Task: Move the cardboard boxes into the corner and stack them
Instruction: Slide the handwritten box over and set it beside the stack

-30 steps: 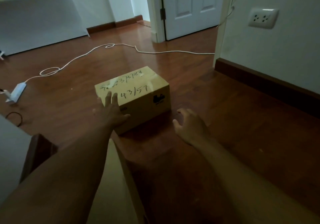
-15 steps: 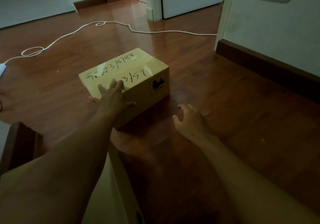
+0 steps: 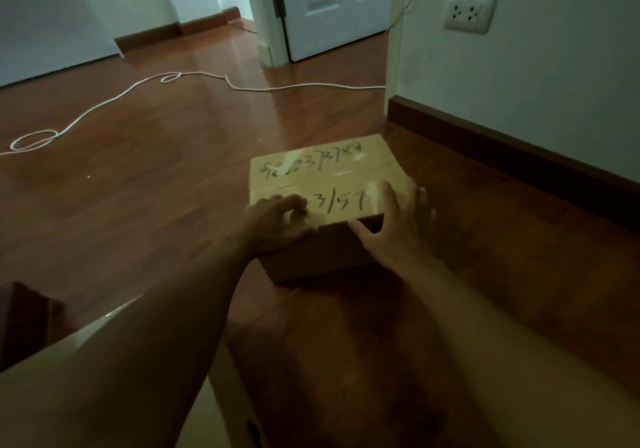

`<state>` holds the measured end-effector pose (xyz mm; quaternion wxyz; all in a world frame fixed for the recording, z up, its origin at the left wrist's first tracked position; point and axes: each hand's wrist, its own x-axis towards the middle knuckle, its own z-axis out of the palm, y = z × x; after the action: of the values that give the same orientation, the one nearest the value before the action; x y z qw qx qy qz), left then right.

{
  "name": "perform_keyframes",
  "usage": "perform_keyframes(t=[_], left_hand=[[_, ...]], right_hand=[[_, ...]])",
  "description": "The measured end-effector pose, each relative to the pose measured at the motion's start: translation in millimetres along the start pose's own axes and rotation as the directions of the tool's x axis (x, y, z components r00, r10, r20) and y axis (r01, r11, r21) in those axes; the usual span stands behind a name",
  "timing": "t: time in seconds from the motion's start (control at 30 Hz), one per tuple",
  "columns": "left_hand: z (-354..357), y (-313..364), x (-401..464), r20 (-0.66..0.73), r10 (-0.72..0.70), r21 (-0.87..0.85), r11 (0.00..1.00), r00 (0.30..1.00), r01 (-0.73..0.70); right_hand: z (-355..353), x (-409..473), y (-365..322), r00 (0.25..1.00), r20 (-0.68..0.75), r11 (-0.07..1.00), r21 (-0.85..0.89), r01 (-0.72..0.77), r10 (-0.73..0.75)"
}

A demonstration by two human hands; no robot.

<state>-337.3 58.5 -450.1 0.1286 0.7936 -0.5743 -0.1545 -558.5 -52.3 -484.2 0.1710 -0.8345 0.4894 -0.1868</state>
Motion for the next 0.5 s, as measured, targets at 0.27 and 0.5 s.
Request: perform_keyframes(t=[0.27,0.5], left_hand=[[59.4,69.0,49.3,-0.095,-0.076,-0.125,0.99,0.993,0.064],[91.9,167.8,82.0,0.017,0.177,0.023,0.984,0.984,-0.177]], right_hand=[[-58.1,-1.3,96.0,0.997,0.023,0.987,-0.144,-0.073,0.078],[-130.3,-30.9,174.6,0.979,0.14,0.965,-0.239,-0.111,0.147]])
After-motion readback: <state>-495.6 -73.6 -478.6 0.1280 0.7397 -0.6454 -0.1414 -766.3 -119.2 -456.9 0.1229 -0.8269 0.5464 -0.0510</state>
